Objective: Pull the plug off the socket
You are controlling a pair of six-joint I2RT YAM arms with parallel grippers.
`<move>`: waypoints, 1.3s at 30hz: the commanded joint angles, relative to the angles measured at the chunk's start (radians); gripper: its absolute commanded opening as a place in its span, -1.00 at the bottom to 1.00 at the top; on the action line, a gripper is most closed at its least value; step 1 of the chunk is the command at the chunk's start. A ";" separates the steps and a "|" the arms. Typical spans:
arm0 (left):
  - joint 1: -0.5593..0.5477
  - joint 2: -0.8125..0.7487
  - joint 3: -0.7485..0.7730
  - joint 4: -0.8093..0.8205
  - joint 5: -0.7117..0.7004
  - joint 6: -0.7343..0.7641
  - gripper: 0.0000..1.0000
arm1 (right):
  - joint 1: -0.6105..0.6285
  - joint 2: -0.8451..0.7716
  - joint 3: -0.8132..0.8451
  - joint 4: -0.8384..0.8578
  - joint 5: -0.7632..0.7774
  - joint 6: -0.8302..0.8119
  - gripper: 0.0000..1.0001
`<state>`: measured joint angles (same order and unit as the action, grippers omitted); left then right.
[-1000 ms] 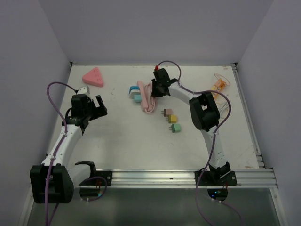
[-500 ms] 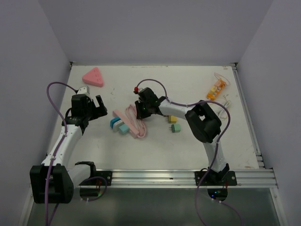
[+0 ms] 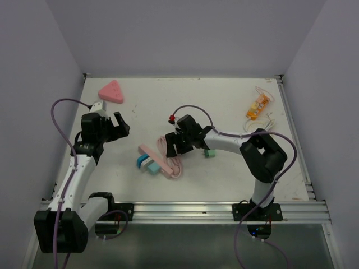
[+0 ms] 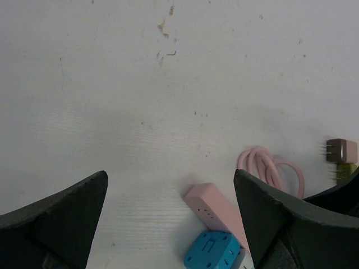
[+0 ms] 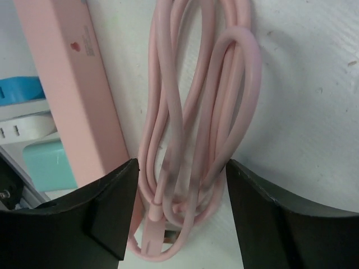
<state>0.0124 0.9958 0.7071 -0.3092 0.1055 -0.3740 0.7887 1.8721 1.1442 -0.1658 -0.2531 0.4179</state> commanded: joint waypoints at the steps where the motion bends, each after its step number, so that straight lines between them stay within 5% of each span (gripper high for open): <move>1: -0.002 -0.058 -0.003 0.006 0.075 -0.011 0.96 | 0.006 -0.134 -0.035 0.008 -0.029 -0.033 0.37; 6: -0.002 -0.120 -0.011 -0.080 0.128 -0.031 0.96 | 0.021 -0.220 -0.069 -0.020 -0.025 -0.093 0.52; 24: -0.002 -0.293 -0.038 -0.318 0.200 -0.126 0.96 | 0.178 -0.123 -0.112 0.063 -0.037 -0.148 0.24; 30: -0.002 -0.307 -0.093 -0.294 0.247 -0.170 0.96 | 0.188 -0.051 -0.118 0.124 -0.032 -0.113 -0.09; 35: -0.002 -0.312 -0.093 -0.286 0.235 -0.190 0.95 | 0.187 -0.059 -0.168 0.212 0.047 -0.036 -0.92; 39: -0.002 -0.309 -0.126 -0.231 0.264 -0.236 0.94 | 0.187 -0.129 -0.224 0.268 0.153 0.038 -1.00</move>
<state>0.0124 0.6930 0.6041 -0.5987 0.3267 -0.5594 0.9771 1.7912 0.9714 0.0429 -0.2340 0.3969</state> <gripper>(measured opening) 0.975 0.347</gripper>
